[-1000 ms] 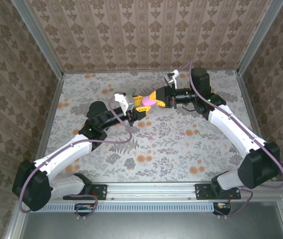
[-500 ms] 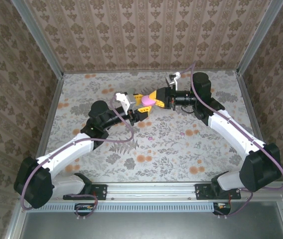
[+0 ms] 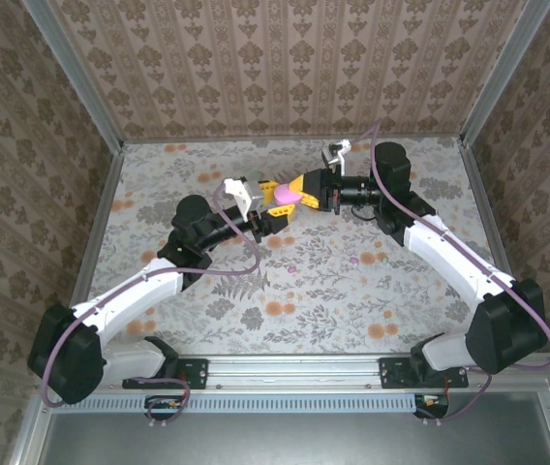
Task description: Insert wireless bluetooth earbuds into charging case
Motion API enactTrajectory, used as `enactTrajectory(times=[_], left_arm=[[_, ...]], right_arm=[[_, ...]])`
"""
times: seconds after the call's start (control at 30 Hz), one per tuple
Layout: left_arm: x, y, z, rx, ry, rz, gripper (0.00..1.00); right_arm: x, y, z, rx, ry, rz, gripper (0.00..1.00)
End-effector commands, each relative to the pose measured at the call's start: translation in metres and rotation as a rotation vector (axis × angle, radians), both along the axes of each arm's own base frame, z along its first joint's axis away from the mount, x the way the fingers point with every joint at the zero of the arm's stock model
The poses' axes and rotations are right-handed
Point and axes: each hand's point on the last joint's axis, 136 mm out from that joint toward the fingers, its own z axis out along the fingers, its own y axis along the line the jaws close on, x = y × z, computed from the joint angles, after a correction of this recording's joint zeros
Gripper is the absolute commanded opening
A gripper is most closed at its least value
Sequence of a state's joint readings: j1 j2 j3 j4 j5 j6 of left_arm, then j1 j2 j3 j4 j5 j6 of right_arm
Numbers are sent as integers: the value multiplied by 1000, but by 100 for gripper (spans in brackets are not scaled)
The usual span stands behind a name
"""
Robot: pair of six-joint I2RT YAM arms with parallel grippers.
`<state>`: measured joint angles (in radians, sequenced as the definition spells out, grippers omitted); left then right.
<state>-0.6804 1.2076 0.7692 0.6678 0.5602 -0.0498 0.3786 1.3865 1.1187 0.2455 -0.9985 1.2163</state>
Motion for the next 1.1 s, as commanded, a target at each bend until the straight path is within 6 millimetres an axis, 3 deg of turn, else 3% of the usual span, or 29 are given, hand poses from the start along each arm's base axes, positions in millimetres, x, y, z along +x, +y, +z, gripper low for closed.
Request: enactTrajectory(times=[0.0, 0.2, 0.43, 0.53, 0.77, 1.07], left_arm=[[-4, -3, 21, -47, -40, -24, 45], [-5, -5, 20, -45, -38, -31, 37], [-5, -4, 17, -40, -33, -30, 32], [-6, -3, 16, -41, -29, -28, 32], [-7, -4, 15, -52, -12, -36, 31], [-7, -5, 15, -67, -1, -41, 31]], right_arm=[[-6, -2, 18, 33, -55, -12, 15], [-7, -2, 16, 30, -48, -10, 19], [0, -14, 8, -64, -82, -91, 61], [2, -30, 11, -130, -169, -161, 71], [-14, -47, 14, -282, -427, -191, 73], [-25, -44, -4, -414, -486, -100, 70]])
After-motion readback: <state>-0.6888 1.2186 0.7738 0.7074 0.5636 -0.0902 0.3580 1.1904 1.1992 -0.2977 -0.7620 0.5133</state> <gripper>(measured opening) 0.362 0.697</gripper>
